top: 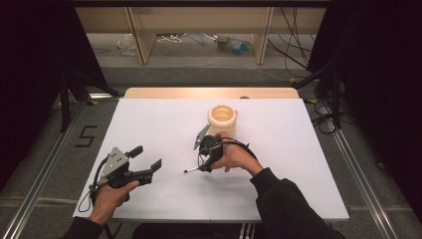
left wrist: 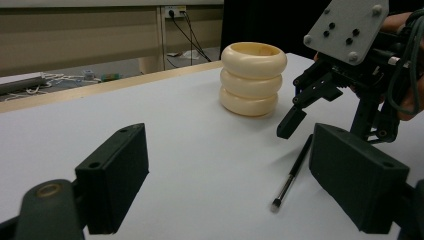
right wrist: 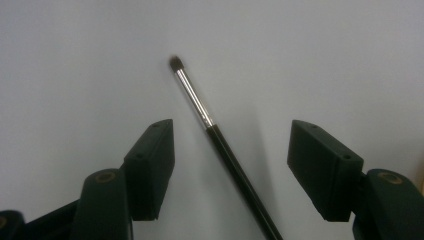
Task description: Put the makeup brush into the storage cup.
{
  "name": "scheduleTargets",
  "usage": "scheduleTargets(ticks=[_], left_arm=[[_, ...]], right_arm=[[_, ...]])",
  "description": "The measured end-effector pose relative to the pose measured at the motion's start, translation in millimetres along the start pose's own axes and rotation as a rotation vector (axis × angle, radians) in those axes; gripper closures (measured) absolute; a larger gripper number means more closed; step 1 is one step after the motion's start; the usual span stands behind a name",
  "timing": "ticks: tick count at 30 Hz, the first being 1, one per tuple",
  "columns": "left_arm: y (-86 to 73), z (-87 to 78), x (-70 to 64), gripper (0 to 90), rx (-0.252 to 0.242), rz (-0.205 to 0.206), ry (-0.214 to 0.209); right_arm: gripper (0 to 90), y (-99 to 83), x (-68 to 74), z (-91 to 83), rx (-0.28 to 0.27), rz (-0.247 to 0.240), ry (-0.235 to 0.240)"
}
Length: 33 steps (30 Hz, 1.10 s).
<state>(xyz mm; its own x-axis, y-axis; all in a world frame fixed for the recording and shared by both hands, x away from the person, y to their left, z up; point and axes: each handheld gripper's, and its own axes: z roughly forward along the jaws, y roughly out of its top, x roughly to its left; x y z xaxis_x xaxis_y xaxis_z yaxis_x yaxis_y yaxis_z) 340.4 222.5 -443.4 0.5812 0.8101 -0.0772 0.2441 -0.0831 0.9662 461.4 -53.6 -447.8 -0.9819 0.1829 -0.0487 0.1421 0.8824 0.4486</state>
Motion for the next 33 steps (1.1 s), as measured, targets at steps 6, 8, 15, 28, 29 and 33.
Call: scheduleTargets(ticks=[6, 8, 15, 28, 29, 33], left_arm=[[-0.1, 0.3, -0.1, 16.2, 0.0, 0.001, -0.001], [0.0, 0.1, -0.2, 16.2, 0.0, 0.001, -0.002], [-0.1, 0.1, -0.3, 16.2, 0.0, 0.002, -0.002], [0.1, -0.1, -0.7, 16.2, 0.0, 0.003, -0.002], [0.1, -0.1, -0.7, 16.3, 0.0, 0.003, -0.002], [0.1, -0.2, -0.4, 16.3, -0.001, 0.002, -0.003]], right_arm=[[39.1, 1.4, -1.7, 3.9, 0.017, -0.003, -0.002], [40.3, 1.8, -1.9, 5.0, 0.026, -0.007, 0.004], [44.2, 1.7, -2.1, 8.4, 0.054, -0.014, 0.008], [48.7, 4.9, -2.8, 12.5, 0.08, -0.03, 0.013], [48.9, 5.4, -2.6, 13.3, 0.085, -0.036, 0.01], [50.0, 5.4, -2.4, 14.8, 0.096, -0.035, 0.009]])
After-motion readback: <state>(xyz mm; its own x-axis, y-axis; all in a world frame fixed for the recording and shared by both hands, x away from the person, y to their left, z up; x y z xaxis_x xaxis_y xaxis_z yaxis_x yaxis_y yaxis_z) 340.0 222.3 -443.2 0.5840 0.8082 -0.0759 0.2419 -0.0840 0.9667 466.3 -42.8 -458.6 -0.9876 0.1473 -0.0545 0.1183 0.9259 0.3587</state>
